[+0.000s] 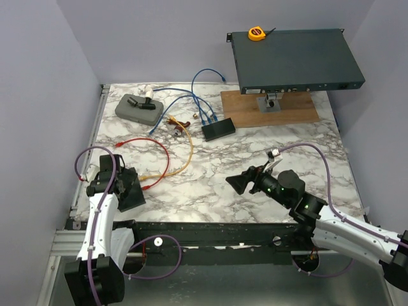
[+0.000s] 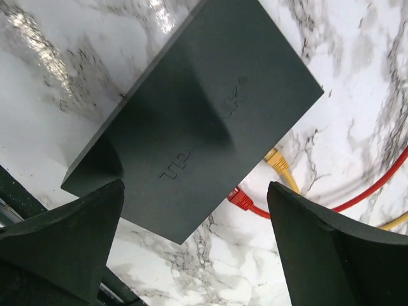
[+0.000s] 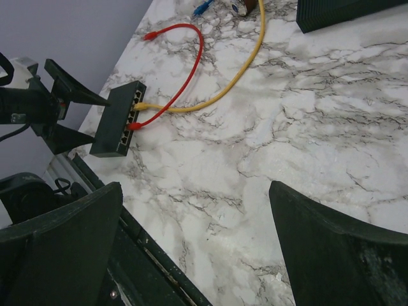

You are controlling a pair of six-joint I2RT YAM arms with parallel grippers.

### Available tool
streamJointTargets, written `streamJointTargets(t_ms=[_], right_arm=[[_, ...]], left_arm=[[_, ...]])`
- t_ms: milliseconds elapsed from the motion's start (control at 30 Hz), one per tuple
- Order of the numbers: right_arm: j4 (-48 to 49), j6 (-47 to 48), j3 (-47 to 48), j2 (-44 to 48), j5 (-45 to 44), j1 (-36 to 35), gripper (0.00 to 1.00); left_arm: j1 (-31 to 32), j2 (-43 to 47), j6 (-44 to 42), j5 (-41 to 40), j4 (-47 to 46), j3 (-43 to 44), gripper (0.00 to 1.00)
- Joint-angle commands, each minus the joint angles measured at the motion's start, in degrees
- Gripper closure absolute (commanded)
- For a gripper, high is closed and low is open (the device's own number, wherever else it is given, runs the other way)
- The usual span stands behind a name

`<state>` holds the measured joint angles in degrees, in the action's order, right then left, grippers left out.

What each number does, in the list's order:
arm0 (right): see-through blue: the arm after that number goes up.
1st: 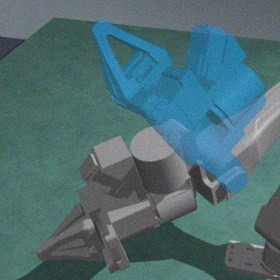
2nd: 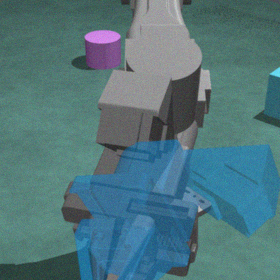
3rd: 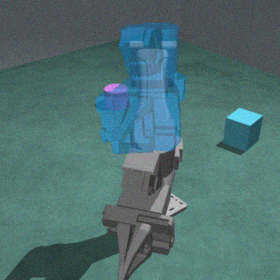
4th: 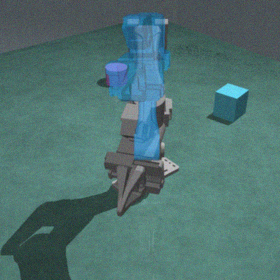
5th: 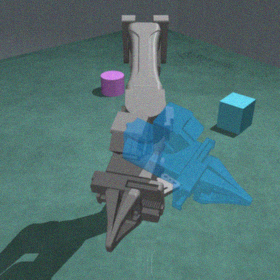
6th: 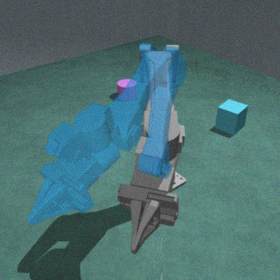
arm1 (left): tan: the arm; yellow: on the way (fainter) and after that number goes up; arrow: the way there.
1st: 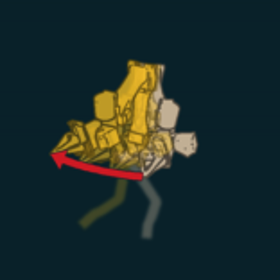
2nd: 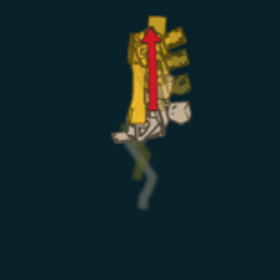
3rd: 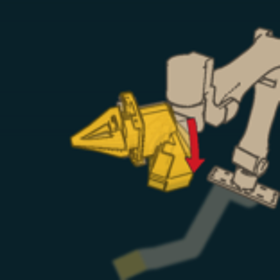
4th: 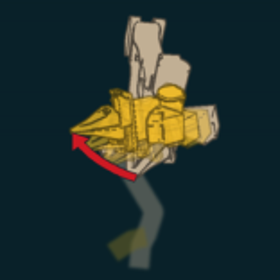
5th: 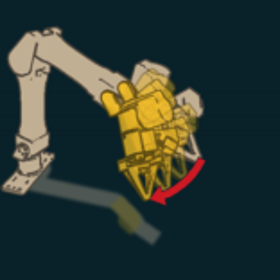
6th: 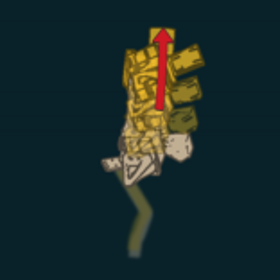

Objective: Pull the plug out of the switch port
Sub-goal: Move the switch port to the center of the board.

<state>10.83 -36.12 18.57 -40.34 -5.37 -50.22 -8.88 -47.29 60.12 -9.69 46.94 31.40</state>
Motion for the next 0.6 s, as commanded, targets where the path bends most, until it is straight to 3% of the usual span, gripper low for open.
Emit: streamJointTargets(t_ms=[0, 233, 567], right_arm=[[-0.58, -0.78, -0.71, 0.95, 1.31, -0.32, 0.0], [-1.47, -1.6, -1.17, 2.7, 1.62, -0.32, 0.0], [-3.98, -1.15, -0.11, 4.05, -0.1, -0.33, 0.0]], left_arm=[[-0.28, 1.58, 5.6, -7.44, 0.45, 0.44, 0.06], [-0.3, -2.43, 7.53, -8.46, -1.63, -1.28, 0.04], [-0.32, -7.84, 5.28, -1.82, -10.32, -5.92, 0.07]])
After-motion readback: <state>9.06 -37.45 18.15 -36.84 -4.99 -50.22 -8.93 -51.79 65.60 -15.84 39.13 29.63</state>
